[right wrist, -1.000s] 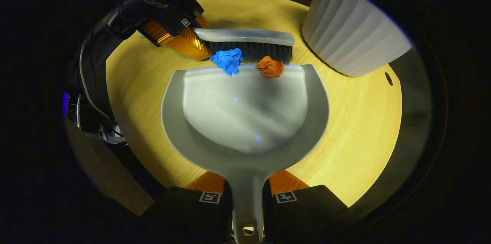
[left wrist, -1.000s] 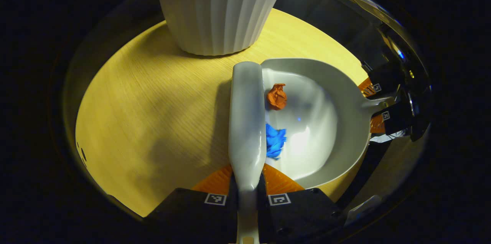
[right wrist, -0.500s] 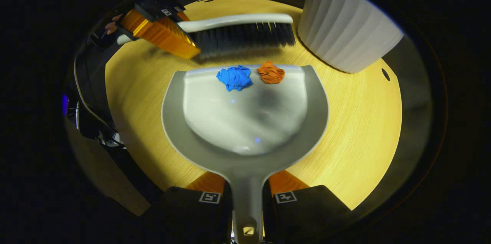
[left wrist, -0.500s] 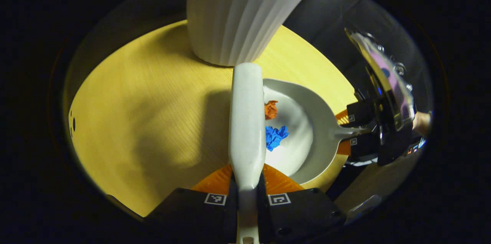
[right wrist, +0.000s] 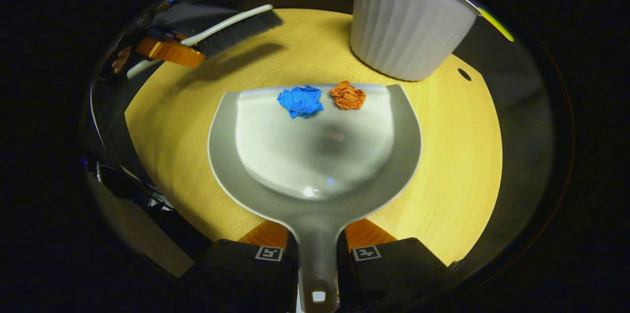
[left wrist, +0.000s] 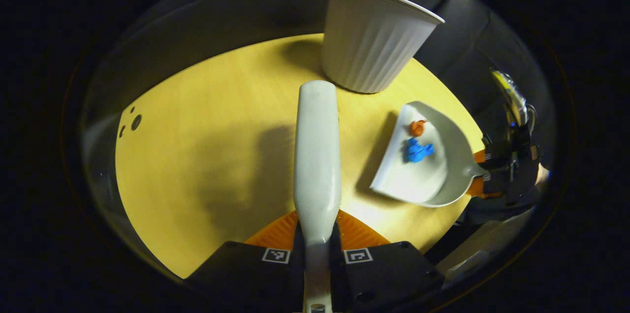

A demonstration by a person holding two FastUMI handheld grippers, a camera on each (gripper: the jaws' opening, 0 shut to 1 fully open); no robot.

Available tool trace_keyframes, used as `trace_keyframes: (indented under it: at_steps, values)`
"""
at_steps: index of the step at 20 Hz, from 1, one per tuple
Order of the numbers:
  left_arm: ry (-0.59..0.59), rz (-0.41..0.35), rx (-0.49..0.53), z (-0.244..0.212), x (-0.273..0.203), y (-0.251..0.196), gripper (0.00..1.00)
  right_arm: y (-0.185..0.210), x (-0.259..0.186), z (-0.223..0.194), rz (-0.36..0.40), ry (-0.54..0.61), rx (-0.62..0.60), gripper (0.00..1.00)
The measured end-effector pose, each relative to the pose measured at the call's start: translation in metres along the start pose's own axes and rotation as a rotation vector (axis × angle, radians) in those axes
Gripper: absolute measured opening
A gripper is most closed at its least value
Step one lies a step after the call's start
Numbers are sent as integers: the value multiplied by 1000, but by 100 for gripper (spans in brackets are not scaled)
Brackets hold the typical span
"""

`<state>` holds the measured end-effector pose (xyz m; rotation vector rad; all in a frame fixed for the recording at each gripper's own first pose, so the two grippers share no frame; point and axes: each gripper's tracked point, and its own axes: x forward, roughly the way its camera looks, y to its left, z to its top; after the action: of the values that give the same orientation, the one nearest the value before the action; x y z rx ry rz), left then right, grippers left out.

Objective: Pick up the small broom and dustpan from the desktop, sweep the trash into the dustpan with the broom, and then empty the trash into the garbage bin.

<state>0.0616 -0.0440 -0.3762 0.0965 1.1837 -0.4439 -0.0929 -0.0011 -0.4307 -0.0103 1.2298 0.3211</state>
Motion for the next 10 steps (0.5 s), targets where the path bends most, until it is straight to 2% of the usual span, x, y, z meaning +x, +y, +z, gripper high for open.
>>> trace_keyframes:
  at_steps: [1, 2, 3, 6, 7, 8, 9, 10]
  values:
    - [1, 24, -10, -12, 2, 14, 25, 3, -4, 1, -17, 0, 21, 36]
    - [3, 44, -20, -25, -4, 24, 25, 5, -9, 2, -34, 1, 40, 41]
    - [2, 56, -31, -36, -10, 32, 25, 8, -14, 3, -55, 4, 60, 36]
    - [15, 66, -80, -68, -14, 45, 25, 18, -12, 8, -113, -1, 122, 36]
    - [17, 61, -96, -77, -13, 47, 25, 22, -13, 11, -125, -8, 146, 41]
    - [21, 56, -107, -83, -11, 47, 25, 25, -13, 12, -133, -13, 171, 36]
    - [25, 56, -109, -88, -9, 48, 25, 27, -12, 15, -141, -13, 198, 40]
    - [27, 62, -102, -90, -8, 48, 22, 31, -9, 17, -148, -11, 222, 36]
